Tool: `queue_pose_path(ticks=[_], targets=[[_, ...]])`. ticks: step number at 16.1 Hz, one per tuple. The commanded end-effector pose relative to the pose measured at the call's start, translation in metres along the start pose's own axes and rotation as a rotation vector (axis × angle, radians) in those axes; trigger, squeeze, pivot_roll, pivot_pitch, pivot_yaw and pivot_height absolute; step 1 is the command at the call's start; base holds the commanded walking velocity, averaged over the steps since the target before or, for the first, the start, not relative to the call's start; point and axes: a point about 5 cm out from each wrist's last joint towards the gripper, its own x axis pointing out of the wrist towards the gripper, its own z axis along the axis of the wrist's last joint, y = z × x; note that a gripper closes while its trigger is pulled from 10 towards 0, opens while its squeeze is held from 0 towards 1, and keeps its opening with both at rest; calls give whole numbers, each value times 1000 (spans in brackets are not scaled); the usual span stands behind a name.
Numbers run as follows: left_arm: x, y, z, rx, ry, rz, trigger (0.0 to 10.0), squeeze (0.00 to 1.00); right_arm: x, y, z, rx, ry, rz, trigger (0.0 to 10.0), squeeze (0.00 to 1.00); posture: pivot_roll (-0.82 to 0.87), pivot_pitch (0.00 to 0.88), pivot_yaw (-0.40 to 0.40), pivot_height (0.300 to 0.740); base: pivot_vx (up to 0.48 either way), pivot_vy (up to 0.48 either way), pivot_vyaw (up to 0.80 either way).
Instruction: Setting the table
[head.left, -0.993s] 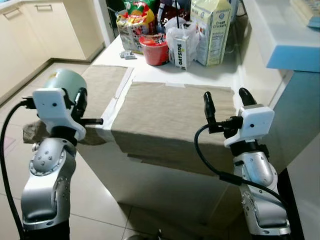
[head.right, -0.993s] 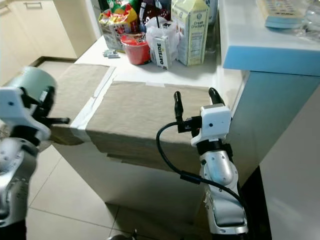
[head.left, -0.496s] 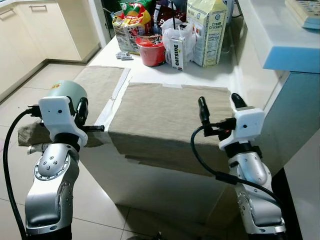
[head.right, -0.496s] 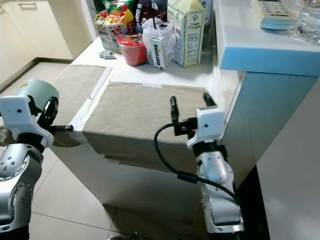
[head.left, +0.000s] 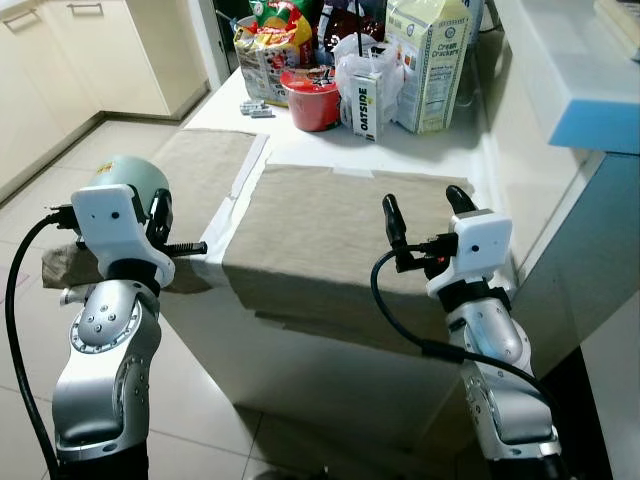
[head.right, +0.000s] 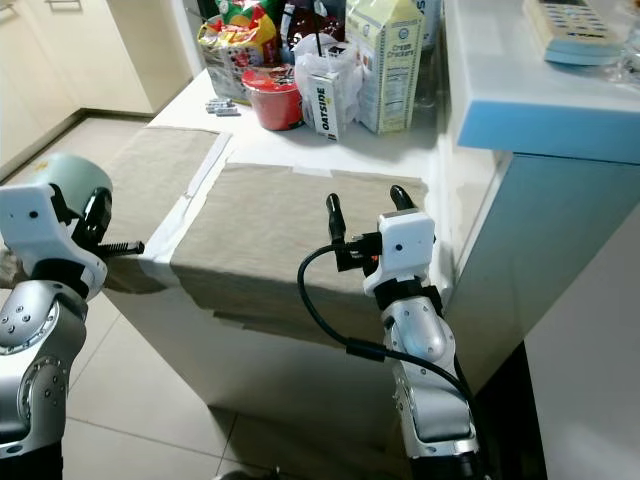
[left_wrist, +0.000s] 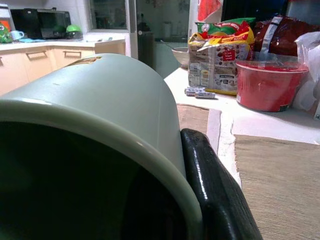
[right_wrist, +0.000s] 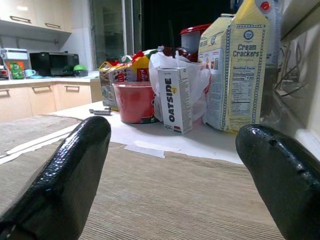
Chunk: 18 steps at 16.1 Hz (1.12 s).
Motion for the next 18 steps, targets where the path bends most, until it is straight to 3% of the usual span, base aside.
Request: queue_pose_path(ticks=[1, 10, 18], targets=[[-1, 1, 2, 0, -4, 13, 0, 0, 3, 2, 0, 20, 7, 11, 10000, 0, -114, 0, 106, 740, -285, 0, 0], [1, -2, 4, 4, -10, 4, 0, 0, 4, 0, -1, 14, 14, 17, 10000, 0, -119, 0, 98, 740, -282, 0, 0], [2, -5, 3, 18, -4, -35, 0, 0, 4, 0, -4, 12, 29, 28, 10000, 0, -118, 0, 96, 740, 0, 0, 0]])
